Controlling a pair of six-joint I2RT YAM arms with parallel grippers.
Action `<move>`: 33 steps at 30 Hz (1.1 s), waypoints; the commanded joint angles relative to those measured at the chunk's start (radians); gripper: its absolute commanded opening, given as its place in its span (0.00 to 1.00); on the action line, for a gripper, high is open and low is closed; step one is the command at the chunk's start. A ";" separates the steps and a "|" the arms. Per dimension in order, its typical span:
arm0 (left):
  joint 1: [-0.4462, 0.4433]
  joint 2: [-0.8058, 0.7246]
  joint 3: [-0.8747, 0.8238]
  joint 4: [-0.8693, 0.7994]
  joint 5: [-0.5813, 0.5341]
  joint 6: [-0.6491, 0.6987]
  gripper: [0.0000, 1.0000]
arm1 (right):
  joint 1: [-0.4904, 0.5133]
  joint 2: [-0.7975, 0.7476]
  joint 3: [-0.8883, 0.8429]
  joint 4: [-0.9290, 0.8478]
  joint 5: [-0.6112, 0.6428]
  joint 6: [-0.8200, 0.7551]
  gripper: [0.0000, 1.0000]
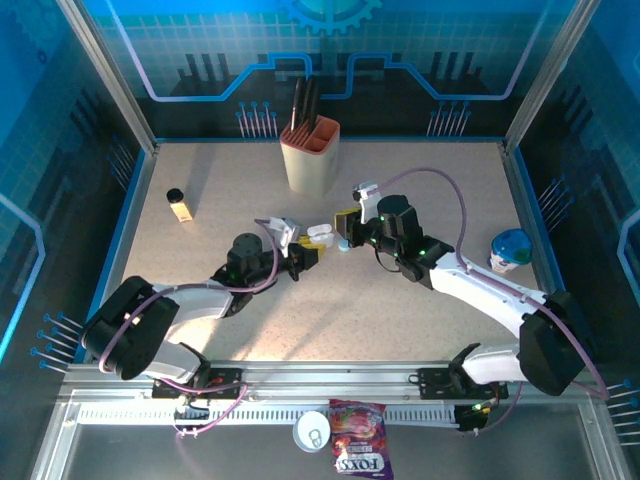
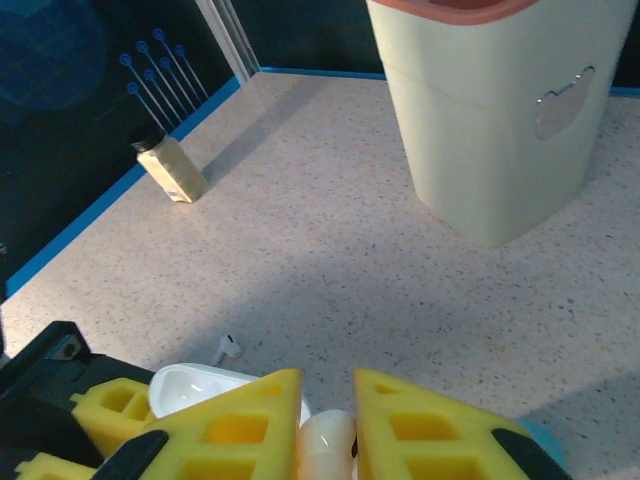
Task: Insert wireless bluetooth earbuds into charging case
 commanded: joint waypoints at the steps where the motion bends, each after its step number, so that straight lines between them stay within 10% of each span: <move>1: -0.011 0.005 0.037 0.002 0.024 -0.033 0.07 | -0.010 0.008 0.010 0.056 -0.044 -0.009 0.20; 33: -0.014 0.033 0.073 0.106 0.013 -0.259 0.07 | -0.013 0.035 -0.036 0.097 -0.072 -0.001 0.20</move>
